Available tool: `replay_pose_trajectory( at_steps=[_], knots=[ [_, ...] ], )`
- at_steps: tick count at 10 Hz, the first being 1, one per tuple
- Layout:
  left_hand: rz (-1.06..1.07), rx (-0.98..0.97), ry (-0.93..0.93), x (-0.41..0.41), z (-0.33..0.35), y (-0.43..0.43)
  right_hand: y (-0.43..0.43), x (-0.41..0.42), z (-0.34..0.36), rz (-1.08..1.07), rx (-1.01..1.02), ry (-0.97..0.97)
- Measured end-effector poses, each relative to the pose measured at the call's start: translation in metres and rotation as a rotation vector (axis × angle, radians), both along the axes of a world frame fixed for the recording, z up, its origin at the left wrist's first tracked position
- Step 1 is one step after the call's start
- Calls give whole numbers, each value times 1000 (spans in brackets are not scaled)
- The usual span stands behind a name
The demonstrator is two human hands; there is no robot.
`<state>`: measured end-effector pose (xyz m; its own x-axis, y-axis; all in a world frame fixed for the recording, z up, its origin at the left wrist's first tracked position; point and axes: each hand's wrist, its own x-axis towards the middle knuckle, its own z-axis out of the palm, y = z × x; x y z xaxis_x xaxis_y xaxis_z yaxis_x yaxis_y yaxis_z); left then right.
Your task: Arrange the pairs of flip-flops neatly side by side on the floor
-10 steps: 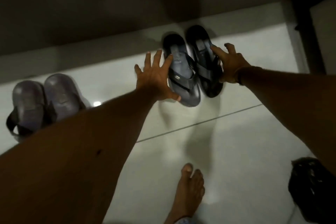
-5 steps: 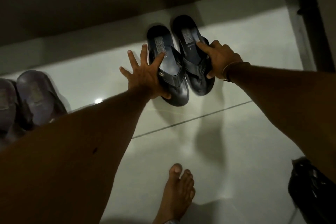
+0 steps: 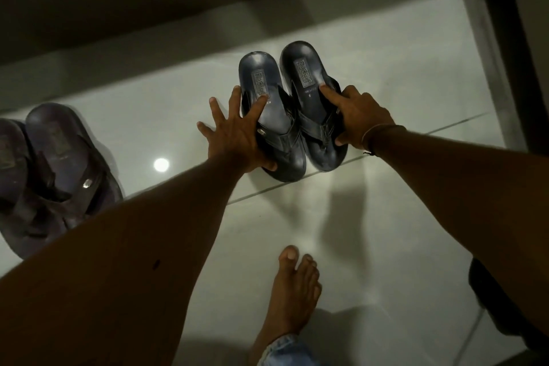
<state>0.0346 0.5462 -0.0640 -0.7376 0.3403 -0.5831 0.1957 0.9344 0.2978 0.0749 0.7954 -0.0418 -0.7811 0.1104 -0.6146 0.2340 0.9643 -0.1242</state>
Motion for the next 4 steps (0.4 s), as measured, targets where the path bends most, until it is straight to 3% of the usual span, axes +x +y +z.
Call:
replay_pose_trajectory(
  at_steps=[3, 4],
  knots=[
    [8, 65, -21, -1, 3, -4, 2, 0, 2, -39, -74, 24],
    [58, 113, -12, -6, 15, -20, 7, 4, 16, -147, -81, 68]
  ],
)
